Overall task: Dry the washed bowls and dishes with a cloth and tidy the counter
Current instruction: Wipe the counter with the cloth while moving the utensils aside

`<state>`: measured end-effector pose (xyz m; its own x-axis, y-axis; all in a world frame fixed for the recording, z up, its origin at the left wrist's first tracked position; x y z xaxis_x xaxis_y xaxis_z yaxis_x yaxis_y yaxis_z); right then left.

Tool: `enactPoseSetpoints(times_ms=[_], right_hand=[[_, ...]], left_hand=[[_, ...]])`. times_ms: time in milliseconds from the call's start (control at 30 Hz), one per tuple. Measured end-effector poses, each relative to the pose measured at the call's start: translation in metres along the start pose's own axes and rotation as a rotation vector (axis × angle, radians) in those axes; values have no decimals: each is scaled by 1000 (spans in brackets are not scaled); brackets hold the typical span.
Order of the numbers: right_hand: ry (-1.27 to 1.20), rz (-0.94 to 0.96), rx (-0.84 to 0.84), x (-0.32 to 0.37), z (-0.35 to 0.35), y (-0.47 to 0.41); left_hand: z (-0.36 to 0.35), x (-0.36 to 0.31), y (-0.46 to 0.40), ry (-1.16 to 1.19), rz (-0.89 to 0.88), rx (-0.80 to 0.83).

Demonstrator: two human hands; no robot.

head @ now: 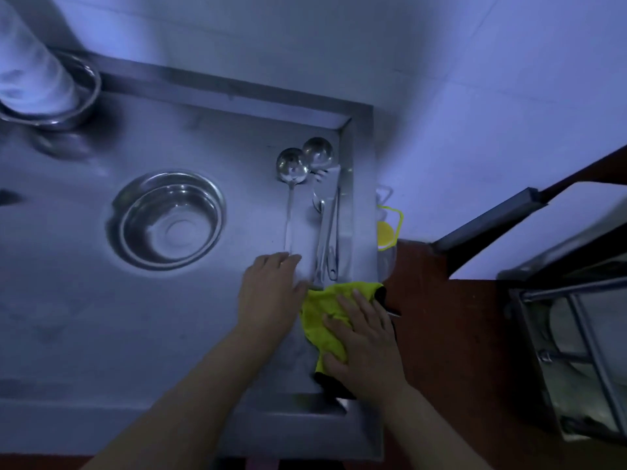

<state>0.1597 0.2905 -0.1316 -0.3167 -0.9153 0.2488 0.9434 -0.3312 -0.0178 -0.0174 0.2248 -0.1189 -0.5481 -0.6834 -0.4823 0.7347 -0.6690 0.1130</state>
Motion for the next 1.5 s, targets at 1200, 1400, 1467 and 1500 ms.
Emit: enactPoseSetpoints(times_ms=[1200, 1400, 1467, 1500], right_hand=[[162, 102, 122, -203, 24, -325], [224, 125, 150, -211, 21, -341], [229, 125, 161, -209, 23, -341], [230, 121, 177, -208, 25, -341]], left_hand=[[-28, -14, -151, -272, 416, -93], [-16, -5, -149, -267, 445, -95], [-11, -2, -148, -224, 450, -90], [-9, -1, -146, -183, 472, -91]])
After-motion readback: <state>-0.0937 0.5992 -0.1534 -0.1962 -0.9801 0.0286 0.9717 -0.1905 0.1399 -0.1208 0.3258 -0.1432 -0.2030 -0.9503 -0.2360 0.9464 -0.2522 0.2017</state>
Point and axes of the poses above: each hand's wrist, its own y-axis away from the middle knuckle, its own z-axis out of the back of the hand, x = y × z, the point moved 2 cm from there along -y, towards the middle knuckle, and after that the axes turned 10 degrees about z, right-handed, at the moved point
